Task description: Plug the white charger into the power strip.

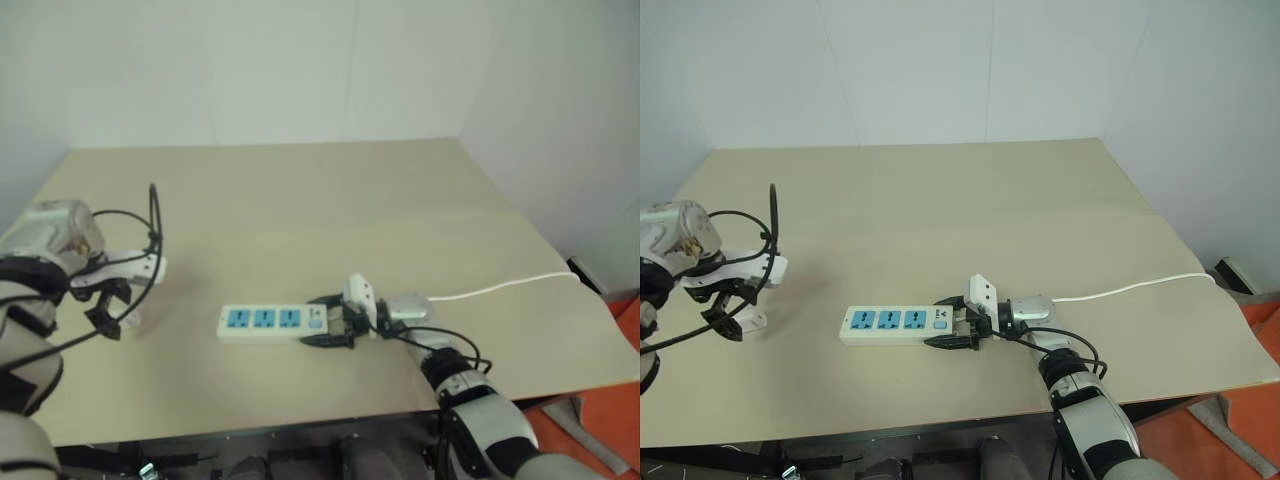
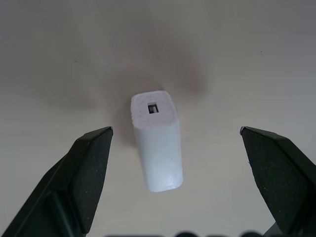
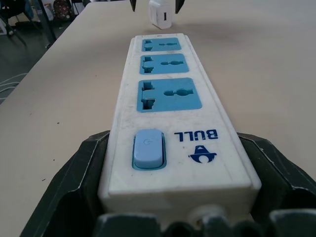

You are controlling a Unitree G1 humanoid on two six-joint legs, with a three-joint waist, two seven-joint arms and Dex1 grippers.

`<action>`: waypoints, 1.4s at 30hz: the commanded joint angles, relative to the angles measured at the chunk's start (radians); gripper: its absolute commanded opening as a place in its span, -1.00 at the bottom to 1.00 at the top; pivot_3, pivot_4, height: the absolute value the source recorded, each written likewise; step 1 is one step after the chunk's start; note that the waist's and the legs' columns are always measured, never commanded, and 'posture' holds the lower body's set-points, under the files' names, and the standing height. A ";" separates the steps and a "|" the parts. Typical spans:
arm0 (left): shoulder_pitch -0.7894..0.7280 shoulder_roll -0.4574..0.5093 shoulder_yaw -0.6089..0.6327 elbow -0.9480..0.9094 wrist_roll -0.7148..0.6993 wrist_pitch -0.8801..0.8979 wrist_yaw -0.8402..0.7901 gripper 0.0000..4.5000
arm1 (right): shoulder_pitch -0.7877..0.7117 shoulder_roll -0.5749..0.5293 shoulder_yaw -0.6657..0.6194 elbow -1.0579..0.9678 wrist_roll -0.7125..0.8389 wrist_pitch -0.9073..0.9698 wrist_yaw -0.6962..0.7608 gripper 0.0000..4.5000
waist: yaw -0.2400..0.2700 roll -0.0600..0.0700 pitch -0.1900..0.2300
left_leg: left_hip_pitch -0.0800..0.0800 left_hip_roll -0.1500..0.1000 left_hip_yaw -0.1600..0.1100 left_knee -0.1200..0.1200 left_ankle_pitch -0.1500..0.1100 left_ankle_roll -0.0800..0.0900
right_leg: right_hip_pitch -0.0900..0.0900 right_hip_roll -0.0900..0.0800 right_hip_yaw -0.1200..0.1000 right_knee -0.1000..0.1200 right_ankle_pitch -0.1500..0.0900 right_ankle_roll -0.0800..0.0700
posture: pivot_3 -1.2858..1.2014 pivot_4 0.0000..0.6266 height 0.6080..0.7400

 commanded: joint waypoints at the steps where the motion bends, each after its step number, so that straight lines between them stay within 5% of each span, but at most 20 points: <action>1: 0.018 -0.019 0.067 0.003 0.058 0.015 0.024 1.00 | 0.018 0.005 0.011 -0.015 -0.011 0.022 -0.002 0.51 | 0.001 0.000 0.000 | 0.000 0.000 0.000 0.000 0.000 0.000 | 0.000 0.000 0.000 0.000 0.000 0.000 | 0.03 -0.52 1.00; 15: 0.043 -0.091 0.175 0.065 0.206 -0.001 0.105 1.00 | 0.050 -0.004 0.012 -0.072 -0.007 0.056 -0.018 0.51 | 0.005 0.000 0.000 | 0.000 0.000 0.000 0.000 0.000 0.000 | 0.000 0.000 0.000 0.000 0.000 0.000 | 0.03 -0.52 1.00; 19: 0.055 -0.102 0.202 0.060 0.218 0.004 0.104 0.66 | 0.053 -0.005 0.013 -0.079 -0.007 0.060 -0.021 0.51 | 0.005 0.000 0.000 | 0.000 0.000 0.000 0.000 0.000 0.000 | 0.000 0.000 0.000 0.000 0.000 0.000 | 0.03 -0.52 1.00; 27: 0.090 -0.095 0.245 0.018 0.226 0.002 0.058 -0.46 | 0.053 -0.005 0.017 -0.078 -0.011 0.060 -0.028 0.51 | 0.005 0.000 0.000 | 0.001 0.000 0.000 0.000 0.000 0.000 | 0.000 0.000 0.000 0.000 0.000 0.000 | 0.03 -0.52 1.00; 31: 0.088 -0.082 0.276 -0.001 0.224 -0.034 0.070 -0.54 | 0.055 -0.004 0.019 -0.076 -0.014 0.057 -0.033 0.51 | 0.004 0.000 0.000 | 0.001 0.000 0.000 0.000 0.000 0.000 | 0.000 0.000 0.001 0.001 0.000 0.000 | 0.03 -0.52 1.00; 38: 0.103 -0.112 0.494 -0.136 0.031 -0.194 0.194 -0.54 | 0.058 -0.009 0.025 -0.080 -0.014 0.054 -0.015 0.51 | 0.011 -0.001 0.000 | 0.001 0.000 0.000 0.000 0.000 0.000 | 0.001 0.000 0.001 0.001 0.000 0.000 | 0.03 -0.52 1.00; 42: 0.166 -0.260 0.748 -0.296 -0.242 -0.199 0.342 -0.54 | 0.047 -0.007 0.026 -0.060 -0.017 0.041 -0.009 0.51 | 0.019 -0.001 0.000 | 0.002 0.000 0.001 0.001 0.000 0.000 | 0.002 -0.001 0.001 0.001 0.000 0.000 | 0.03 -0.52 1.00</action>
